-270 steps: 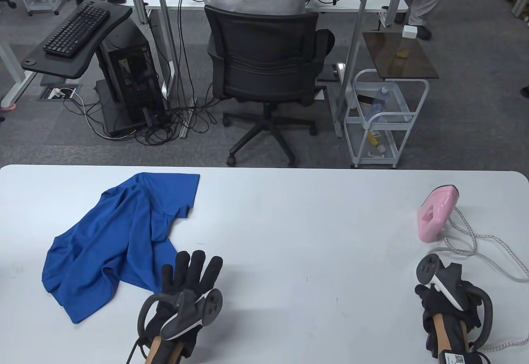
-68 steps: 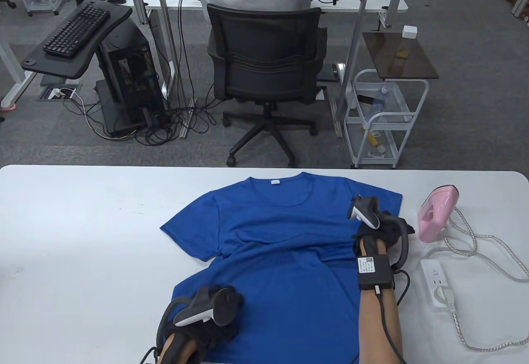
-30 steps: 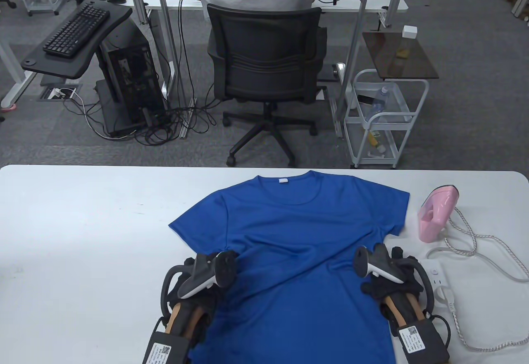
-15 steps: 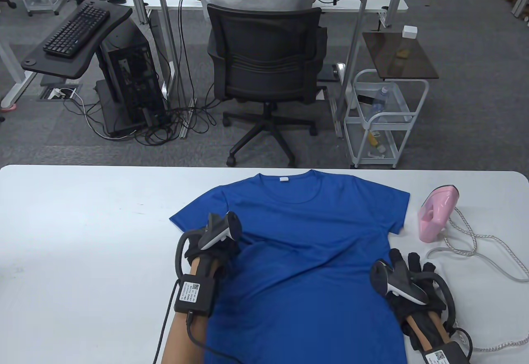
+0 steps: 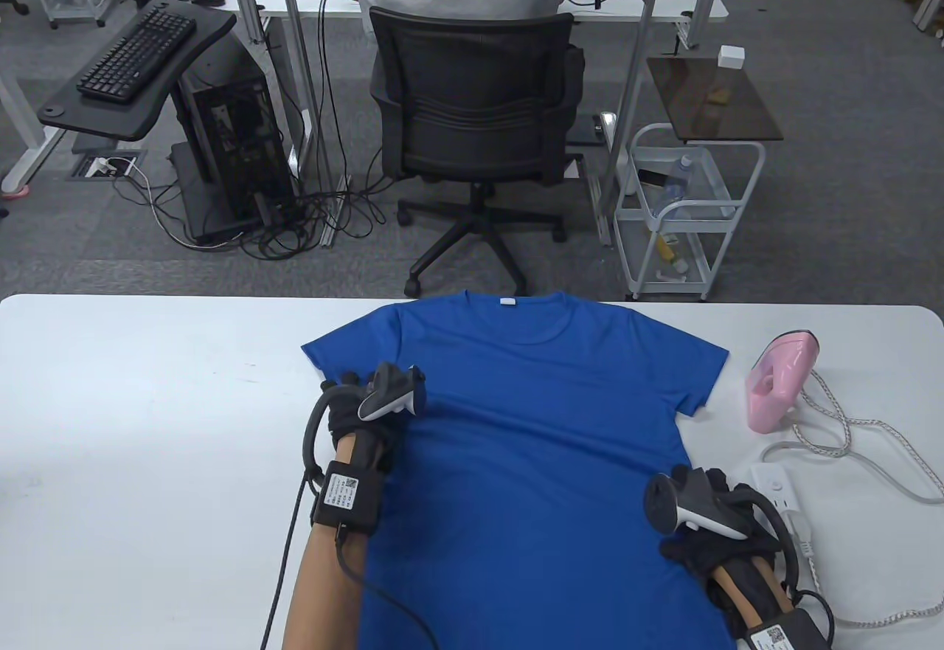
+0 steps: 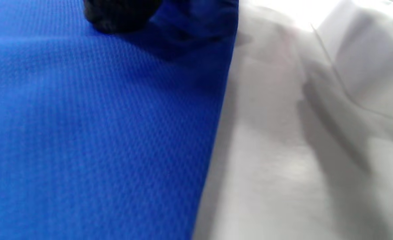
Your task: Iron t-shirt with electric iron on table
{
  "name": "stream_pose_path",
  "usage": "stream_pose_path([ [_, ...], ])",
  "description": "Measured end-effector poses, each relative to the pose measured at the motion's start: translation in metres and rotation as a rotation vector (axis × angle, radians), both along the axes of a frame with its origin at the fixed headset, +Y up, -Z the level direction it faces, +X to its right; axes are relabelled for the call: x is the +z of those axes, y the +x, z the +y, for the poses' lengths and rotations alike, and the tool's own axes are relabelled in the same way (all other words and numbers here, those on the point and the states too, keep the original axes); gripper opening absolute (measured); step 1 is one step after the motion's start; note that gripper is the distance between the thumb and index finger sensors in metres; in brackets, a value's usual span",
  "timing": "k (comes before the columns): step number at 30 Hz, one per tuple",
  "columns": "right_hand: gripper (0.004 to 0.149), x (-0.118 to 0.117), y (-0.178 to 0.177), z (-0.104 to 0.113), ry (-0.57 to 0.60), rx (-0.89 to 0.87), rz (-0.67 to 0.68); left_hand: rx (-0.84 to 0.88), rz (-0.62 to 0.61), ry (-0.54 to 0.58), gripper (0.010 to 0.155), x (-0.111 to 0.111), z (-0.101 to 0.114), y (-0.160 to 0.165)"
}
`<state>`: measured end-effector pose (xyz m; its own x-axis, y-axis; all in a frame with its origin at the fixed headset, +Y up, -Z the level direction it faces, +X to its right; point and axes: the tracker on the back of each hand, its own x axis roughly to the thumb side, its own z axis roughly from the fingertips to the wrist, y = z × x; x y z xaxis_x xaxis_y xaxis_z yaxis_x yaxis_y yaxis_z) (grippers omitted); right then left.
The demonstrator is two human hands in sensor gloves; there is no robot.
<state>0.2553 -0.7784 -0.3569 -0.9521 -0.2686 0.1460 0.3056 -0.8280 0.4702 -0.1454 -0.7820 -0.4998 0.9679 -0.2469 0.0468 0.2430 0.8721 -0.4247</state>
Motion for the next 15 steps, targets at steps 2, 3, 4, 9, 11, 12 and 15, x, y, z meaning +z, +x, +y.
stream_pose_path([
  [2,0.076,0.0,0.001,0.002,0.005,0.044,0.012,0.085,-0.042,0.027,0.072,0.015,0.008,0.007],
  [3,0.077,0.001,0.001,0.004,0.01,0.049,0.02,0.141,-0.072,0.015,0.073,0.025,0.01,0.012],
  [4,0.079,0.002,0.001,0.006,0.027,0.033,0.029,0.202,-0.115,-0.013,0.074,0.036,0.011,0.016],
  [9,0.072,0.003,-0.003,-0.001,0.059,-0.124,0.053,0.106,-0.192,-0.038,0.078,0.078,0.003,0.018],
  [11,0.07,0.002,-0.007,-0.009,0.014,-0.133,0.103,0.103,-0.21,-0.058,0.077,0.092,-0.004,0.014],
  [12,0.071,0.002,-0.008,-0.008,0.005,-0.082,0.086,0.107,-0.227,-0.081,0.077,0.1,-0.008,0.011],
  [15,0.075,0.004,-0.009,-0.005,-0.008,-0.069,0.091,0.1,-0.241,-0.078,0.076,0.113,-0.014,0.003],
])
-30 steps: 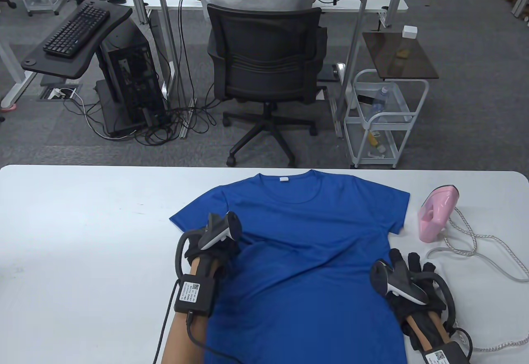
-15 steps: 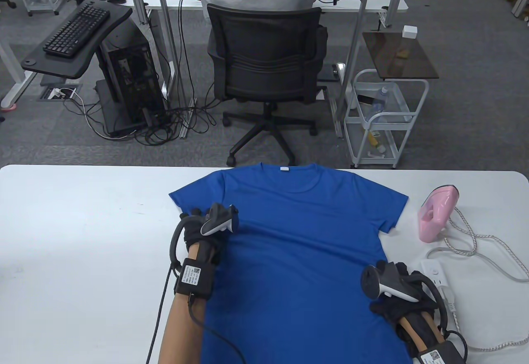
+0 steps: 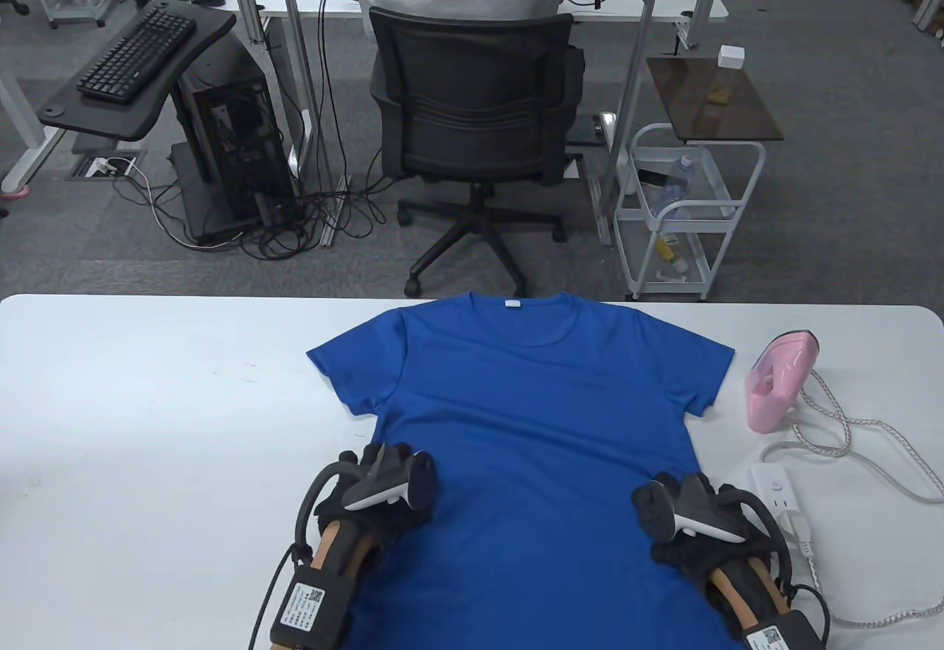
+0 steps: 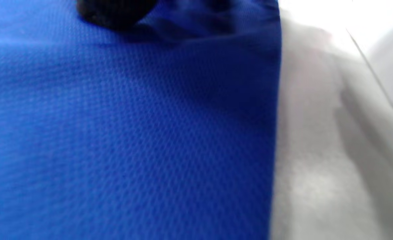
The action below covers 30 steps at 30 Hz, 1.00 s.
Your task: Iron t-shirt with electric iron on table
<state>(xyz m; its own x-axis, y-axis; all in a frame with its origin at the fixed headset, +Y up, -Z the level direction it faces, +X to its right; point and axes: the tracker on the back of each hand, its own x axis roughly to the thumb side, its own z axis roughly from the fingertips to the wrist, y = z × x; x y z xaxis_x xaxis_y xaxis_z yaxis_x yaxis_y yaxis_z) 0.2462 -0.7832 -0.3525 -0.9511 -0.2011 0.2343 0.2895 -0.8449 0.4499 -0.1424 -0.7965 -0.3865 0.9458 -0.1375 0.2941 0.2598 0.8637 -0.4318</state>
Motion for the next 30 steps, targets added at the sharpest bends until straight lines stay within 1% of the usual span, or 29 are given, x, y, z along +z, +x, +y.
stream_pose_path([
  [1,0.076,0.002,0.0,0.001,-0.008,0.004,0.005,0.028,-0.004,0.011,0.076,0.003,-0.001,0.0],
  [3,0.079,0.003,0.003,0.003,-0.033,-0.01,-0.001,0.093,-0.009,-0.022,0.076,0.007,-0.004,0.001],
  [4,0.081,0.004,0.005,0.005,-0.053,0.007,-0.009,0.105,-0.004,-0.046,0.077,0.008,-0.005,0.003],
  [6,0.083,0.005,0.008,0.01,-0.051,0.028,-0.001,0.1,-0.014,-0.056,0.077,0.009,-0.004,0.007],
  [8,0.074,0.004,0.01,0.014,0.035,-0.008,-0.032,0.08,-0.036,-0.053,0.078,0.01,-0.003,0.009],
  [9,0.072,0.002,0.01,0.015,0.107,-0.036,-0.051,0.079,-0.038,-0.05,0.079,0.011,-0.003,0.01],
  [10,0.072,0.001,0.009,0.014,0.149,-0.057,-0.056,0.083,-0.038,-0.052,0.081,0.011,-0.003,0.009],
  [11,0.072,-0.002,0.007,0.01,0.118,-0.057,-0.05,0.098,-0.027,-0.042,0.083,0.012,-0.004,0.007],
  [13,0.078,-0.004,0.004,0.002,0.069,-0.015,-0.011,0.102,0.002,-0.037,0.082,0.013,-0.003,0.002],
  [15,0.078,-0.006,0.004,-0.001,0.019,0.066,-0.021,0.093,0.013,-0.01,0.08,0.015,-0.003,-0.003],
  [16,0.079,-0.007,0.004,0.001,0.029,0.026,-0.021,0.088,0.011,0.019,0.079,0.016,-0.004,-0.005],
  [17,0.079,-0.008,0.004,0.001,0.025,0.025,-0.026,0.083,0.007,0.019,0.077,0.016,-0.005,-0.005],
  [18,0.08,-0.008,0.004,0.0,0.011,0.048,-0.034,0.074,0.0,0.02,0.077,0.017,-0.005,-0.005],
  [25,0.081,-0.007,0.008,0.002,0.012,0.076,-0.059,0.066,-0.018,0.033,0.076,0.02,-0.003,-0.002],
  [28,0.082,-0.007,0.014,0.003,0.014,0.087,-0.08,0.066,-0.014,0.04,0.076,0.019,-0.003,-0.006],
  [30,0.083,-0.008,0.018,0.003,0.017,0.094,-0.088,0.05,-0.018,0.064,0.075,0.02,-0.002,-0.011],
])
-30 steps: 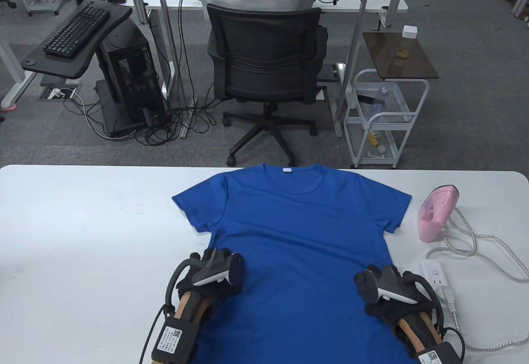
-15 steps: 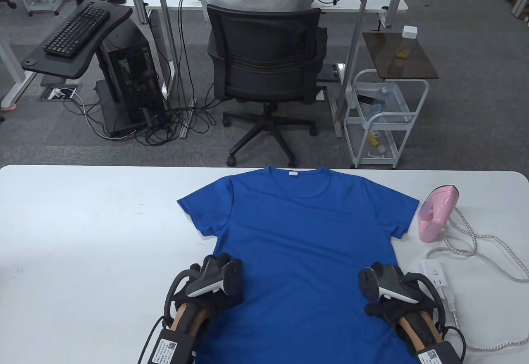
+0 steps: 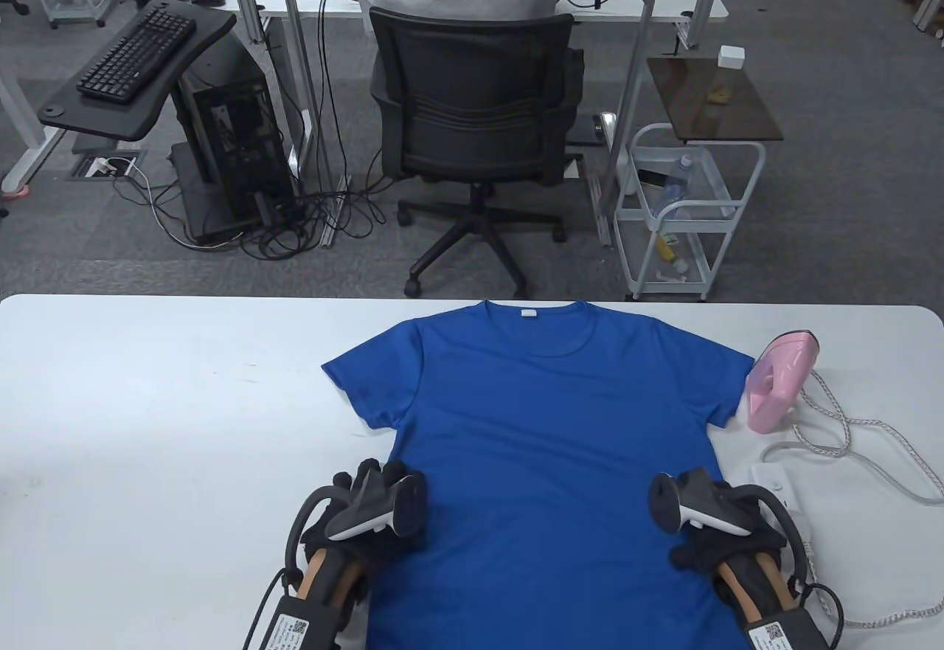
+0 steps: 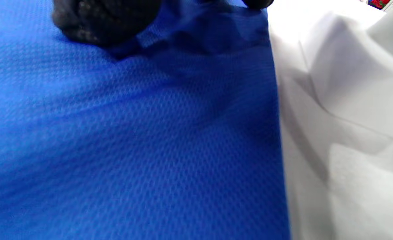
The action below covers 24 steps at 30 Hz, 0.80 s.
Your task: Iron t-shirt with electric iron on table
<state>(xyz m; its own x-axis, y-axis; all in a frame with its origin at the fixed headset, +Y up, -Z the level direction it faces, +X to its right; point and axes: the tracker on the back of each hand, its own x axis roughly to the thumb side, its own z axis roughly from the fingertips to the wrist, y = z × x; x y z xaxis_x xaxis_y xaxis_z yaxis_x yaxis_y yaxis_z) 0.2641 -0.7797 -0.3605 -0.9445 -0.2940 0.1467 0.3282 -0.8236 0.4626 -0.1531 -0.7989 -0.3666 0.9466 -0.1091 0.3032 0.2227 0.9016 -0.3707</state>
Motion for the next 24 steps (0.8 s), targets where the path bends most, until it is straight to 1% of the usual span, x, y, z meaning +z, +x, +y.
stream_pose_path([
  [2,0.083,0.0,0.003,0.0,0.002,-0.016,-0.007,-0.034,-0.026,0.021,0.074,0.001,0.0,-0.004],
  [7,0.083,-0.001,0.003,-0.001,0.007,-0.025,-0.003,-0.017,0.004,0.024,0.075,0.006,0.003,-0.016],
  [10,0.085,-0.002,0.005,0.0,0.009,-0.002,-0.017,-0.046,-0.001,0.008,0.074,0.011,0.0,-0.023],
  [13,0.085,-0.001,0.007,0.0,0.008,-0.021,-0.021,-0.019,-0.002,-0.001,0.074,0.013,-0.002,-0.028],
  [15,0.088,0.002,0.007,0.004,0.033,-0.024,-0.011,0.01,0.006,-0.018,0.074,0.012,-0.003,-0.03],
  [17,0.083,0.003,0.009,0.014,0.132,-0.082,-0.007,0.038,0.026,-0.035,0.073,0.012,-0.004,-0.032],
  [20,0.076,0.004,0.016,0.038,0.293,-0.276,-0.06,0.061,0.039,-0.044,0.073,0.012,-0.004,-0.034],
  [22,0.074,0.004,0.026,0.056,0.393,-0.38,-0.138,0.075,0.048,-0.054,0.073,0.011,-0.004,-0.034],
  [24,0.072,0.004,0.041,0.077,0.518,-0.412,-0.253,0.077,0.056,-0.052,0.073,0.011,-0.005,-0.034],
])
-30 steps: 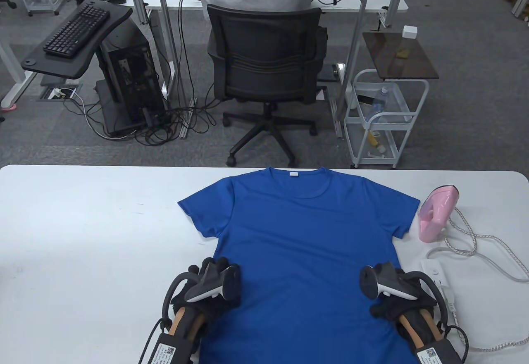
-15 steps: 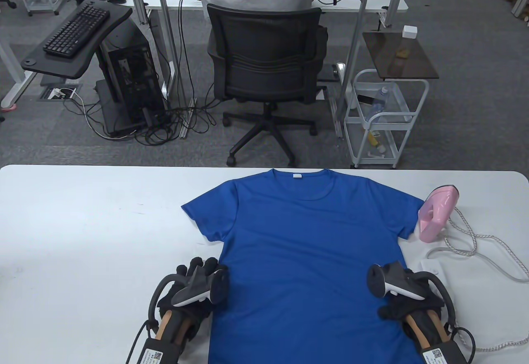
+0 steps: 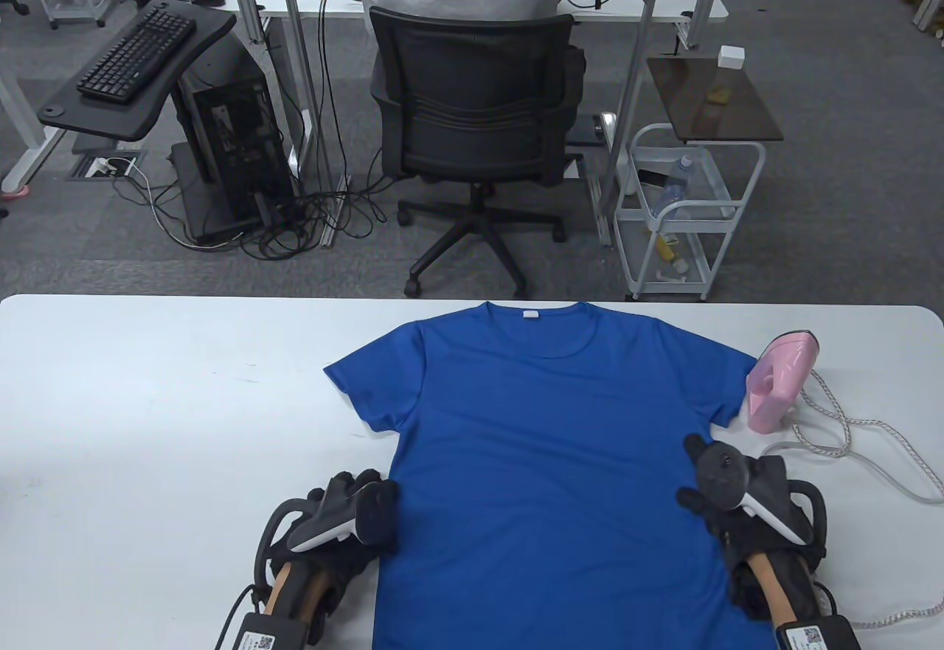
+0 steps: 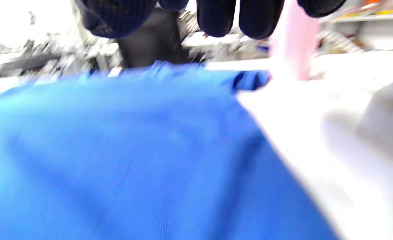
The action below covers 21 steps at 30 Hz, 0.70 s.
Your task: Iron t-shirt with electric iron on table
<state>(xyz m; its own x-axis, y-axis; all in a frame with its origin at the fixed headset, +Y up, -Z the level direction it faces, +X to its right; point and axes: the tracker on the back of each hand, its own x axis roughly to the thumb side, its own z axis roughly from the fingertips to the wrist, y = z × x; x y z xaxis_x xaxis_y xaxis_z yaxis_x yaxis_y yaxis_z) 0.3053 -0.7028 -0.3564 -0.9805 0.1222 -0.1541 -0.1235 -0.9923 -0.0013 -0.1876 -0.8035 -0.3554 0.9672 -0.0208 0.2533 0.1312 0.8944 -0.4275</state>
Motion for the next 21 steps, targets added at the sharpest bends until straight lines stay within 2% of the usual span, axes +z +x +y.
stream_pose_path([
  [3,0.069,-0.001,0.032,0.022,0.144,-0.104,-0.241,0.014,0.016,-0.015,0.073,0.0,0.001,0.0],
  [5,0.069,-0.006,0.047,0.025,0.158,-0.132,-0.346,0.018,0.016,-0.019,0.073,0.0,0.0,-0.001],
  [10,0.077,-0.037,0.063,0.003,0.062,-0.164,-0.482,0.01,0.015,-0.011,0.073,0.0,0.001,0.0],
  [16,0.088,-0.081,0.063,-0.018,0.023,-0.146,-0.608,0.017,0.019,-0.011,0.073,0.0,0.0,0.0],
  [21,0.081,-0.101,0.065,-0.027,0.08,-0.183,-0.732,0.003,0.014,-0.01,0.073,0.0,0.001,0.001],
])
